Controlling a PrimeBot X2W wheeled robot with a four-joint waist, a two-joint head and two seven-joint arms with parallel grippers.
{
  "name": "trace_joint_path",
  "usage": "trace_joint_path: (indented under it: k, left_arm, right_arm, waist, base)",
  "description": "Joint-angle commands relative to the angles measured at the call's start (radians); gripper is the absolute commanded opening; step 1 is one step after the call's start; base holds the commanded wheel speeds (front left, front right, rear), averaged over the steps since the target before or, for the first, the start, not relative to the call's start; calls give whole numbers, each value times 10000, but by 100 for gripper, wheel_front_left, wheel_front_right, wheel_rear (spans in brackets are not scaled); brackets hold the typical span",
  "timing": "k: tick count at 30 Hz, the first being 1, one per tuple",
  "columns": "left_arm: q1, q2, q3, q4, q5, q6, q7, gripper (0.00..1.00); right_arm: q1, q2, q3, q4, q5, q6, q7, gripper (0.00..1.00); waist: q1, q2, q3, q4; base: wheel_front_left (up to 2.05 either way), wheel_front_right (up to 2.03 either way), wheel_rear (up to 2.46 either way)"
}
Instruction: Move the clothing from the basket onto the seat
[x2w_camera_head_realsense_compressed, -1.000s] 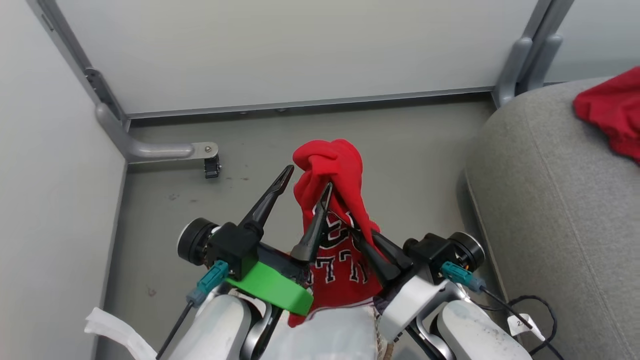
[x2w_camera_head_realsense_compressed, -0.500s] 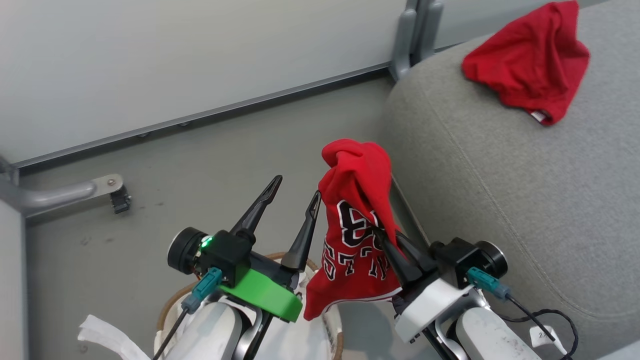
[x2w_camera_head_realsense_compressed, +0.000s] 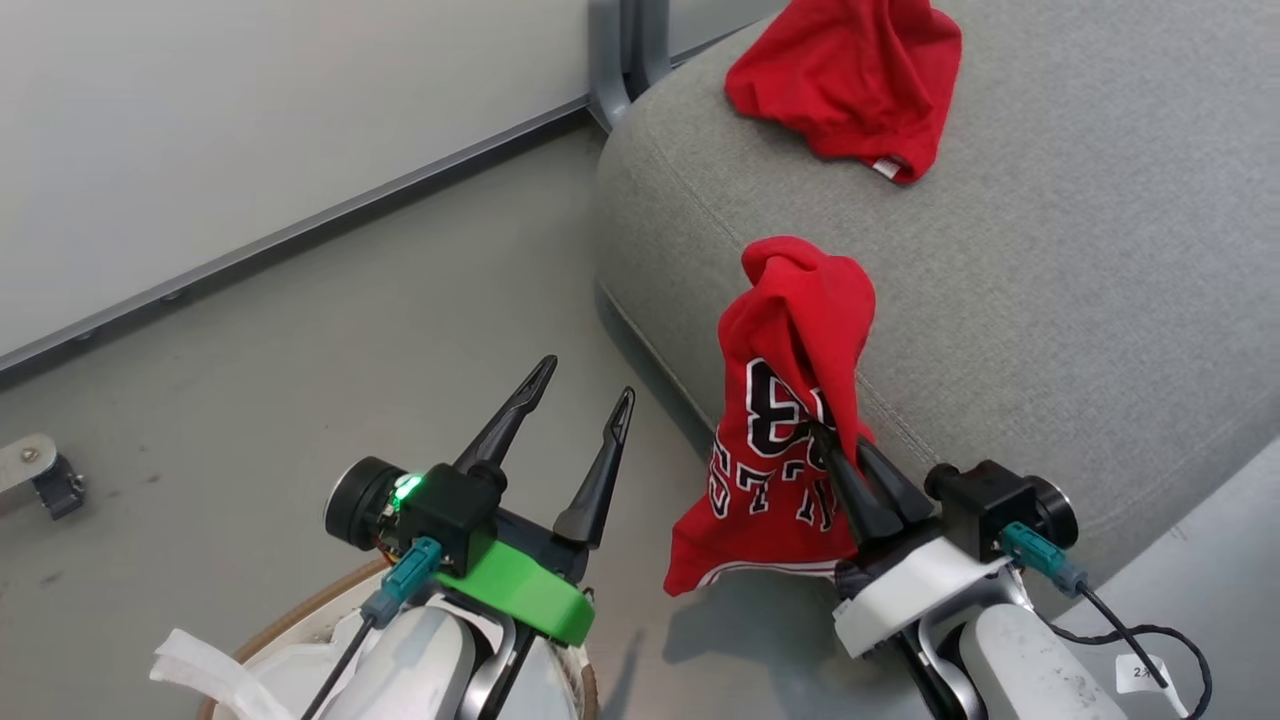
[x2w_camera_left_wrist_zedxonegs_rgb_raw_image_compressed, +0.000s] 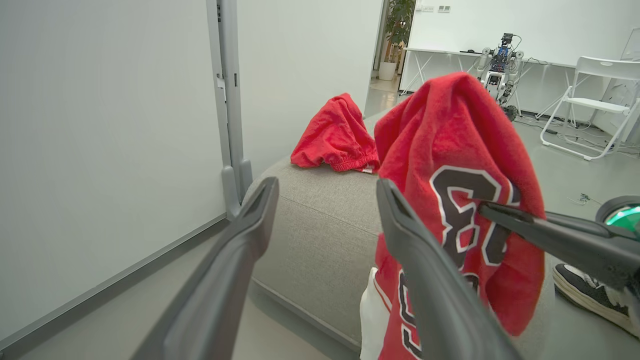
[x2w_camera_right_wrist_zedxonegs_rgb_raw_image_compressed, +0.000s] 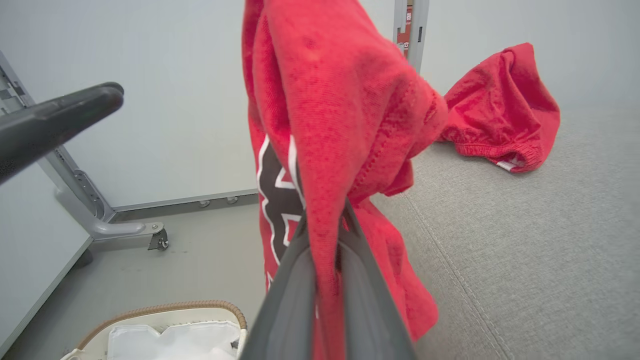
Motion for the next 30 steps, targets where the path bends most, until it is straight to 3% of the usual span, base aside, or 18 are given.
trace_joint_path:
  k: [1, 5, 9, 19, 26, 30]
  left_arm:
    - [41, 135, 12, 18, 121, 15, -2, 100]
    - [-180, 225, -131, 23, 154, 15, -2, 100]
    - [-327, 391, -223, 34, 153, 15, -2, 100]
    - [-931, 958, -604, -55, 13, 15, -2, 100]
    - [-1368, 1201, -846, -185, -49, 15, -2, 100]
    - [-1715, 1364, -986, -254, -87, 15, -2, 100]
  right_arm:
    - [-117, -9, -124, -75, -157, -14, -51, 0]
    - [-759, -23, -597, -47, -869, -14, -49, 0]
    - [-1758, -447, -1165, -224, -1355, -14, -49, 0]
    - [-5248, -2686, -2382, -219, -2096, -14, -49, 0]
    - [-7605, -4006, -2651, 606, -2637, -14, 68, 0]
    - [-8282, -4420, -3254, 823, -3245, -14, 672, 0]
  waist:
    - [0, -1, 331, -392]
    - [0, -1, 641, -356]
    - [0, -1, 1046, -191]
    - [0, -1, 2248, 608]
    - [0, -1, 3009, 1180]
    - [0, -1, 3440, 1600]
  base:
    - [0, 0, 0]
    - [0, 0, 0]
    - [0, 0, 0]
    - [0, 0, 0]
    - [0, 0, 0]
    - [0, 0, 0]
